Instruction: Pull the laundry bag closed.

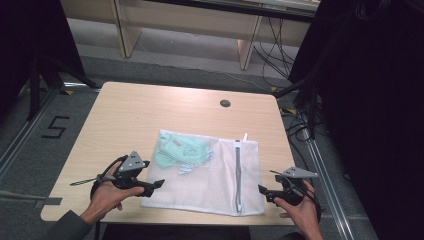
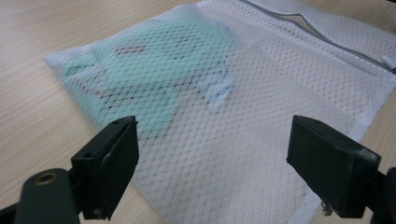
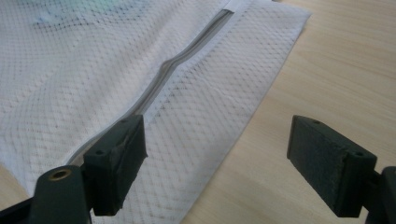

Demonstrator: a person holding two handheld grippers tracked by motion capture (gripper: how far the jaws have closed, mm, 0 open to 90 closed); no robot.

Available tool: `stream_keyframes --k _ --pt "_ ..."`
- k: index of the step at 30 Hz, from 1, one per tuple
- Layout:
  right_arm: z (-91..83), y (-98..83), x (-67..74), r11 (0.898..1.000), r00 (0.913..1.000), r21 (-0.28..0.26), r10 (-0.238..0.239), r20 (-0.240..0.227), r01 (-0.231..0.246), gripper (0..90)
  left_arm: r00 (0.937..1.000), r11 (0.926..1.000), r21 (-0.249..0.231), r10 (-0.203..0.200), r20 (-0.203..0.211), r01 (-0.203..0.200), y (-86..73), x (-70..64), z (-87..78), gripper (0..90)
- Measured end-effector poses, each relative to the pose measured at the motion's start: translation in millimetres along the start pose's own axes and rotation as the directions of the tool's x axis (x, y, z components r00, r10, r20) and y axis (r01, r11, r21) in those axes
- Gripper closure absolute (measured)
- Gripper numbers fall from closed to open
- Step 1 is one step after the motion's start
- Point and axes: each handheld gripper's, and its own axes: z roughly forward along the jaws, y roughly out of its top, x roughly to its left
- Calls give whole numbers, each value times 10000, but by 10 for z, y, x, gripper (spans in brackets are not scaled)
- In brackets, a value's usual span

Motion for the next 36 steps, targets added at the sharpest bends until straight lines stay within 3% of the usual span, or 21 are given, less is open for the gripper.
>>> stream_keyframes --k 1,3,5,7,9,11,13,15,16,19,20,21,22,23,25,26,28,30,31,33,36 --pt "0 2 -1 10000 10000 -13 -58 12 58 206 9999 9998 126 170 5 -170 3 10 -6 159" --pt "-1 3 9 9999 10000 84 65 -70 -64 206 9999 10000 73 53 102 -53 1 2 4 156" --pt "1 7 -20 9986 9986 -41 -517 145 518 209 10000 10000 -50 25 90 -24 -4 -4 21 151" --pt "0 7 -20 9985 9983 -22 -552 165 553 211 9994 9994 144 304 192 -306 1 9 19 150" --pt "-5 8 5 9996 9996 88 -262 74 261 211 9996 9997 184 175 238 -179 -11 -9 32 150" --pt "6 4 15 9994 9995 106 -318 -43 319 218 9970 9969 354 689 363 -702 4 -11 32 153" --pt "7 6 15 9994 9994 104 -336 -54 337 216 9987 9985 297 448 263 -455 -2 -36 38 153" --pt "9 5 18 9992 9992 118 -382 -106 383 216 9968 9968 300 734 324 -744 3 -29 39 150" --pt "9 8 -6 9969 9969 39 -784 -84 784 219 9963 9963 401 743 429 -760 6 -25 39 150" --pt "24 2 3 9955 9955 -91 -942 -49 941 220 9975 9974 413 565 425 -583 5 -41 37 150" --pt "29 4 20 9976 9976 -165 -672 -148 670 220 9968 9968 290 742 293 -751 5 -45 39 150" --pt "44 -3 2 9942 9947 -332 -1026 -79 1023 221 9966 9968 270 748 353 -757 9 -50 45 151" --pt "27 3 37 9980 9981 -207 -593 -181 590 220 9976 9981 247 558 407 -569 4 -64 55 151" --pt "27 3 26 9964 9964 -135 -834 -131 832 220 9964 9974 299 646 546 -663 14 -73 60 151" --pt "31 3 34 9971 9970 -121 -757 -187 755 220 9967 9975 394 557 590 -581 15 -90 66 150" --pt "10 19 31 9966 9964 110 -813 -225 816 220 9964 9970 341 683 501 -700 14 -102 82 150" --pt "14 23 37 9957 9950 -7 -929 -372 930 220 9939 9950 379 901 642 -927 23 -125 117 150" --pt "11 27 47 9950 9945 37 -996 -331 998 220 9950 9967 336 711 702 -736 31 -165 154 150" --pt "19 23 58 9954 9947 -58 -957 -377 955 217 9939 9944 490 901 638 -933 43 -163 155 150" --pt "15 29 66 9922 9911 -54 -1243 -479 1242 197 9939 9956 331 846 714 -871 50 -200 195 150" --pt "26 33 98 9917 9894 -160 -1284 -675 1276 196 9908 9927 506 1049 852 -1095 76 -233 246 151"
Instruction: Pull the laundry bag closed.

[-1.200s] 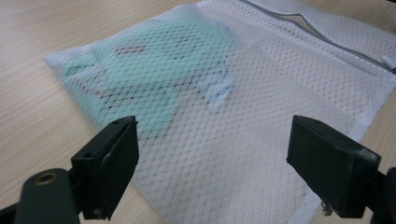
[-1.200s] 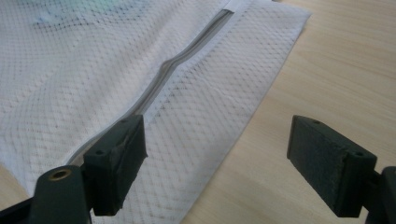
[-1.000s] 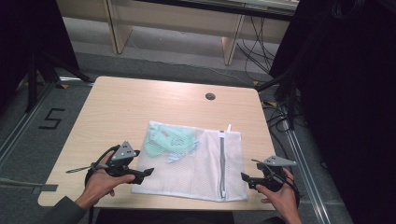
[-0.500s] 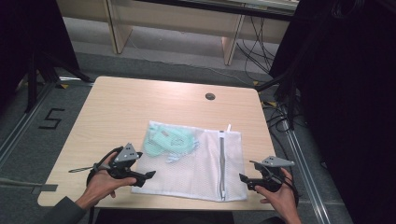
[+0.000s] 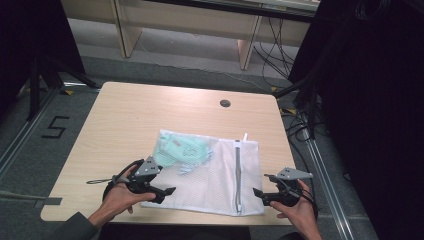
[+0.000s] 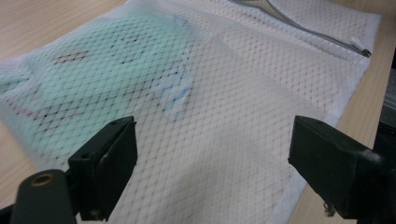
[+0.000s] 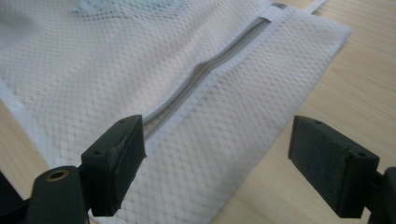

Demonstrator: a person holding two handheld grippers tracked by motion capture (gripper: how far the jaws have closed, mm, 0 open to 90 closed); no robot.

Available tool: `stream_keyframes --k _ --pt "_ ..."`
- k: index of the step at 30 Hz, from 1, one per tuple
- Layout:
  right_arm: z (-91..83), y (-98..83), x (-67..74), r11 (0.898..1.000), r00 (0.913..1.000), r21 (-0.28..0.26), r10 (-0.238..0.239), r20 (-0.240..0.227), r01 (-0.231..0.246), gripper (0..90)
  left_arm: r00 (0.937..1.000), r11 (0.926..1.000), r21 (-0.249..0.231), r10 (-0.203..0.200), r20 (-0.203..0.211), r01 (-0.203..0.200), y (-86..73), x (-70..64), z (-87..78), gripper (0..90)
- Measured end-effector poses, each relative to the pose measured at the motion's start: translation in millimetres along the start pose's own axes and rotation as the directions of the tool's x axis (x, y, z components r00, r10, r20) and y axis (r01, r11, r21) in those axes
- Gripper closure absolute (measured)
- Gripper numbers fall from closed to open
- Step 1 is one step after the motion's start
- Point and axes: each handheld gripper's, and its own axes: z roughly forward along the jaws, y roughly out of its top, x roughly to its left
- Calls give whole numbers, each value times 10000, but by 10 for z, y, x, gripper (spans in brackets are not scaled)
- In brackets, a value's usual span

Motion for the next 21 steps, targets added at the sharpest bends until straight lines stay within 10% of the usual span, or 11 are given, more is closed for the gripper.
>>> stream_keyframes --k 8,21 --pt "46 45 96 9984 9962 58 -564 -664 569 218 9987 9992 130 385 323 -389 68 -108 162 155" --pt "160 21 242 9856 9670 839 -1248 -2223 1465 328 9917 9952 413 848 963 -891 126 -318 414 162"
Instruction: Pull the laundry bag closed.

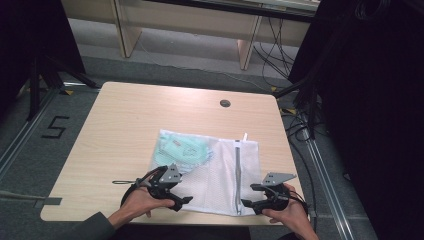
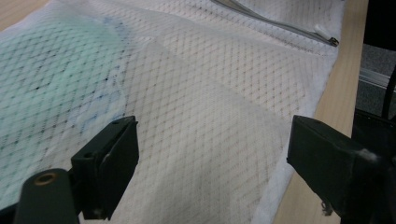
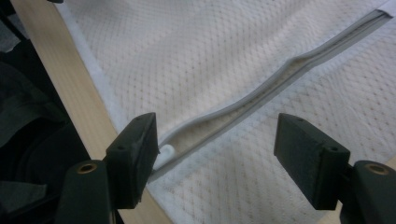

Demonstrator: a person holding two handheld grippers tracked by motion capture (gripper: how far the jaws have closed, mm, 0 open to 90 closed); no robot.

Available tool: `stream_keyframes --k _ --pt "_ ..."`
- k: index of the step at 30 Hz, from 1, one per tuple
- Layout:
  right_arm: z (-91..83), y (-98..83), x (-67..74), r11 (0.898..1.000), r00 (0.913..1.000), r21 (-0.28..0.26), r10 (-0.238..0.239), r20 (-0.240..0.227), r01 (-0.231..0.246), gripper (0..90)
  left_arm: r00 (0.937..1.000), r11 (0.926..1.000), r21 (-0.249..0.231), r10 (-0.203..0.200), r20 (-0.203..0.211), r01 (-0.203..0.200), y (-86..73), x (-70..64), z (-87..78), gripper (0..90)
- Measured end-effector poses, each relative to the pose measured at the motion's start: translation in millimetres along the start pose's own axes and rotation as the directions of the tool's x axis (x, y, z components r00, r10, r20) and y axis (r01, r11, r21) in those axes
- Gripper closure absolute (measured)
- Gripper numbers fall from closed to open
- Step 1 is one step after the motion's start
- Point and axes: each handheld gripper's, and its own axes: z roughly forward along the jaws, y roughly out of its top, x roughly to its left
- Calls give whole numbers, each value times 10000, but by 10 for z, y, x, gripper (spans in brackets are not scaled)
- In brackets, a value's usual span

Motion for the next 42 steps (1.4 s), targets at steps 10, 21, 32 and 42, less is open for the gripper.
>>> stream_keyframes --k 10,21,32,42 --pt "66 6 55 9979 9976 319 -555 -421 568 427 9997 9999 -130 -14 228 17 31 -43 78 165" --pt "158 -4 110 9897 9887 865 -1048 -1075 1143 488 9987 9998 29 197 465 -198 58 -115 192 173" --pt "228 0 147 9768 9768 1284 -1518 -1508 1716 521 9985 9998 -179 84 550 -74 62 -127 223 176" --pt "286 19 165 9651 9655 1480 -1885 -1794 2159 575 9980 9996 -159 239 581 -230 70 -117 213 178"
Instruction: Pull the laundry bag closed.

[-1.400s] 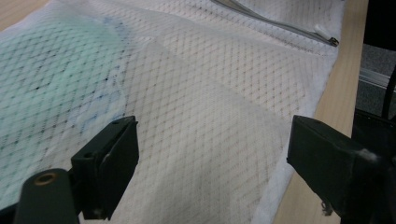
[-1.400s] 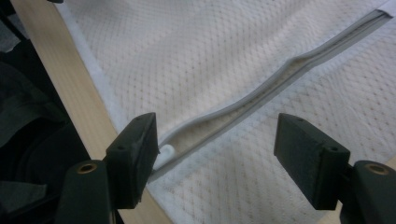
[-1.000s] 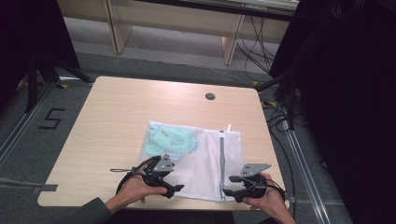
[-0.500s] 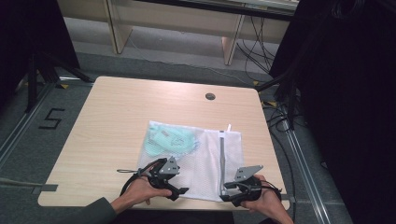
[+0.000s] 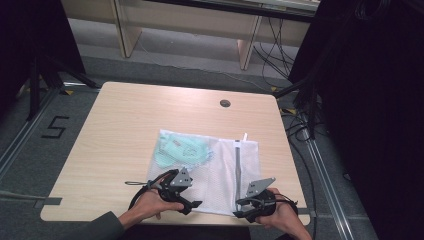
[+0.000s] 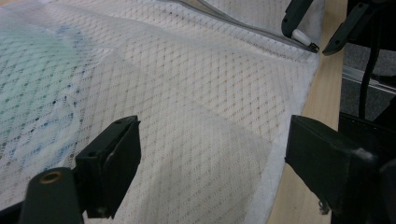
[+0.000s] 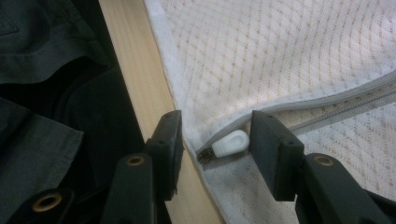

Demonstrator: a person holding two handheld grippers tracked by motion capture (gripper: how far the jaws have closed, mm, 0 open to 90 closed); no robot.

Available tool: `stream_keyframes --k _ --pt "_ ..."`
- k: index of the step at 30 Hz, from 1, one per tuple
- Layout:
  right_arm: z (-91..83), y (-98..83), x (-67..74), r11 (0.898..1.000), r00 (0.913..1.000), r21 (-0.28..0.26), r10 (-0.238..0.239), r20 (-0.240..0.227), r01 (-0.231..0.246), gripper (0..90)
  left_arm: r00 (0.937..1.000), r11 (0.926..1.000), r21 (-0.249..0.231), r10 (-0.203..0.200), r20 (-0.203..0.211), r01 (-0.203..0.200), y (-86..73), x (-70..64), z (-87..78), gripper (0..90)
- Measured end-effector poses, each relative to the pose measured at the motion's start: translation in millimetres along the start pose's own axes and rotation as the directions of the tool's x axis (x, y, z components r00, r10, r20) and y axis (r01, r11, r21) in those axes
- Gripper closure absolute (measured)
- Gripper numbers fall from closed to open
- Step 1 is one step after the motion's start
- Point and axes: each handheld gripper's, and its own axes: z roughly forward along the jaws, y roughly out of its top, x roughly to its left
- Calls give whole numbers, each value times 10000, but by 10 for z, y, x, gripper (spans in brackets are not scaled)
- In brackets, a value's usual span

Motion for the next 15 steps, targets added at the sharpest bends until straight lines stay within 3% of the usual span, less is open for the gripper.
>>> stream_keyframes --k 5,6,11,15 --pt "-14 -2 19 9999 9999 50 -103 -93 104 643 10000 10000 0 -10 14 10 0 -2 1 177" --pt "-14 -2 19 9999 9999 50 -103 -93 104 643 9998 9998 -30 -181 24 181 -7 -11 8 177" --pt "-15 0 9 9994 9994 85 -334 -117 335 686 10000 10000 46 -86 17 86 -6 -7 8 177" --pt "-22 1 26 9995 9996 165 -251 -139 253 713 9998 9999 -20 -166 77 166 -5 -16 11 176"
